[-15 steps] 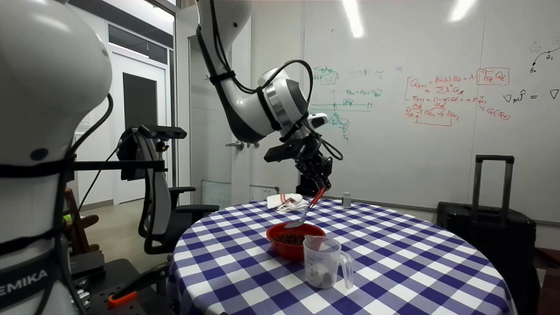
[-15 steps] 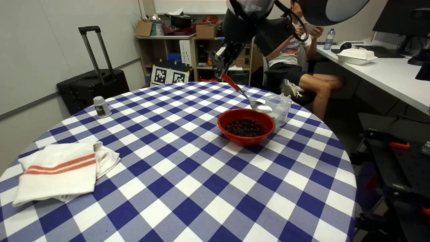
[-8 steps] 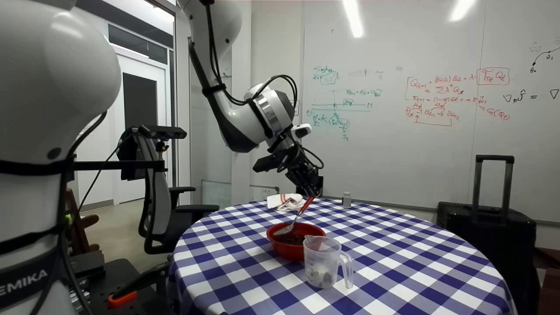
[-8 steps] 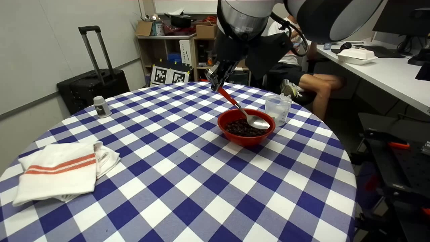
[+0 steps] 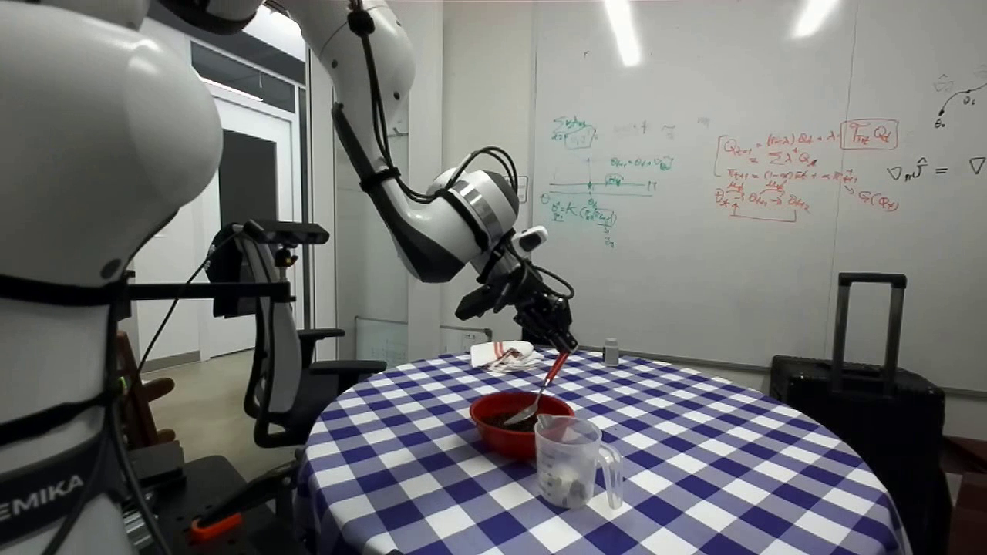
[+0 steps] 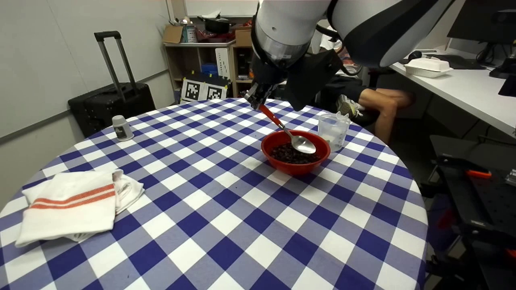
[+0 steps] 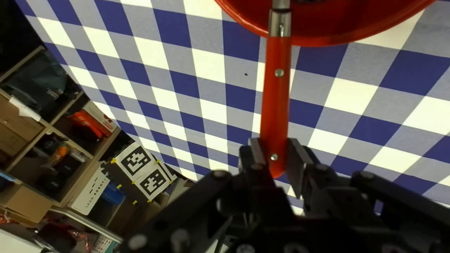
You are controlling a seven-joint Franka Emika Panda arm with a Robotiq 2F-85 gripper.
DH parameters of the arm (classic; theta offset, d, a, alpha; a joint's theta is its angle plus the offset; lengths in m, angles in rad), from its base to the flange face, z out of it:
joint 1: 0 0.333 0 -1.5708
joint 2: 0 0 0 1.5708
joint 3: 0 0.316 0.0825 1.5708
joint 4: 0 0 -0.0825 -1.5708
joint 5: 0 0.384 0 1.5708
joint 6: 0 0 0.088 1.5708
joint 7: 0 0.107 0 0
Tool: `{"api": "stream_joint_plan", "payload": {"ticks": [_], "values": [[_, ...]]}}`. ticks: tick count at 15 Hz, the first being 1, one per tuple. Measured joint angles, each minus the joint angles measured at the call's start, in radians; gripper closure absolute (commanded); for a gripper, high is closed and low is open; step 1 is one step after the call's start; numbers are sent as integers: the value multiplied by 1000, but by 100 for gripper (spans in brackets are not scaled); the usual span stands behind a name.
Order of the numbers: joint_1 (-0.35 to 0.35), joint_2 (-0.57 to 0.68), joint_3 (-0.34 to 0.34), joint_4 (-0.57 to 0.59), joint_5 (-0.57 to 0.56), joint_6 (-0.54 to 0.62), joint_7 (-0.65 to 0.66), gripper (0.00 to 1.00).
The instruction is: Use the orange spoon to put some of the contents of the orange bowl into the clear jug
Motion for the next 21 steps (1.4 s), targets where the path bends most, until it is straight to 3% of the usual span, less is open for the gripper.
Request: {"api": "stream_joint_plan", "payload": {"ticks": [6,10,15,21], "values": [[119,137,-101,19,9,5,60,95],[176,227,-118,19,66,10,61,95],[215,312,-118,22,207,19,25,95],[220,357,-123,22,439,22,-124,95]]}}
